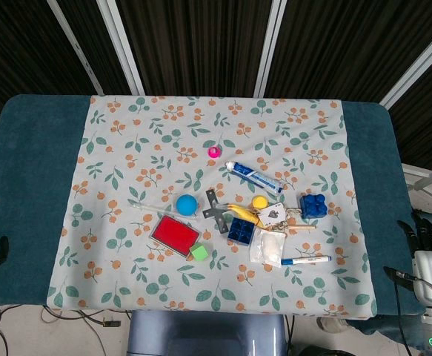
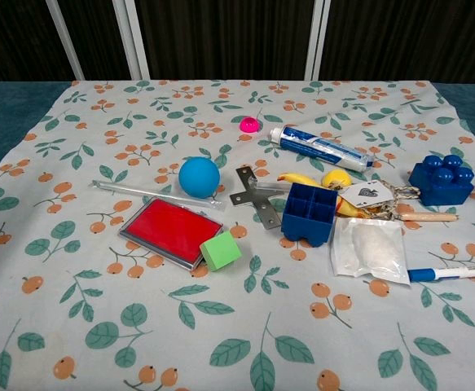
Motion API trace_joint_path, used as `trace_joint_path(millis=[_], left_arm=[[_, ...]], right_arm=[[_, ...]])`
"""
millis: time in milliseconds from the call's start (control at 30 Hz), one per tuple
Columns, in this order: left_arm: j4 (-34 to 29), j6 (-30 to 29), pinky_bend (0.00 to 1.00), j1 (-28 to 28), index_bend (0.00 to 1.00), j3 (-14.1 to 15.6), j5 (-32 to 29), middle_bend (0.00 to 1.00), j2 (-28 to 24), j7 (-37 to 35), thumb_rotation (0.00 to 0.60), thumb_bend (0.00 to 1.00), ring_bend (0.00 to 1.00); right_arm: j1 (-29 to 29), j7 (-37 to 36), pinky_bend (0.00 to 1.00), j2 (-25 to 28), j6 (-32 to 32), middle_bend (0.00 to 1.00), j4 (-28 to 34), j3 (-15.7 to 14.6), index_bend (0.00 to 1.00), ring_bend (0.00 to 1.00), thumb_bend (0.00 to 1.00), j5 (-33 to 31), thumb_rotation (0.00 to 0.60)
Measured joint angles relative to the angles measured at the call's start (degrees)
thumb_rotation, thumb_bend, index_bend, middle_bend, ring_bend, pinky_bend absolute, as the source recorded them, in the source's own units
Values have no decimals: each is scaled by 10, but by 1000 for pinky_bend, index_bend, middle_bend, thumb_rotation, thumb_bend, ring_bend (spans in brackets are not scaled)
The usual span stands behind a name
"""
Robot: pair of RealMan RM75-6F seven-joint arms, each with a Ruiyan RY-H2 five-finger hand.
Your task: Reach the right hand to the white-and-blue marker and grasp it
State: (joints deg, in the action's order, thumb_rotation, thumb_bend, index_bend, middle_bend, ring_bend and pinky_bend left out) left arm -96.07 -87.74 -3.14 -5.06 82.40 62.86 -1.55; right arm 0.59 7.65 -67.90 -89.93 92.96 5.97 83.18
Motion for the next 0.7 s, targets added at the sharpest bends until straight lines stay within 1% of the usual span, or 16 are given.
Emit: trace_joint_path(millis=[700], left_arm=[[0,-1,39,1,87,-1,-2,0,0,-1,600,523,23]], right_arm=[[2,-4,244,0,8,91,-3,-1,170,75,132,-2,600]])
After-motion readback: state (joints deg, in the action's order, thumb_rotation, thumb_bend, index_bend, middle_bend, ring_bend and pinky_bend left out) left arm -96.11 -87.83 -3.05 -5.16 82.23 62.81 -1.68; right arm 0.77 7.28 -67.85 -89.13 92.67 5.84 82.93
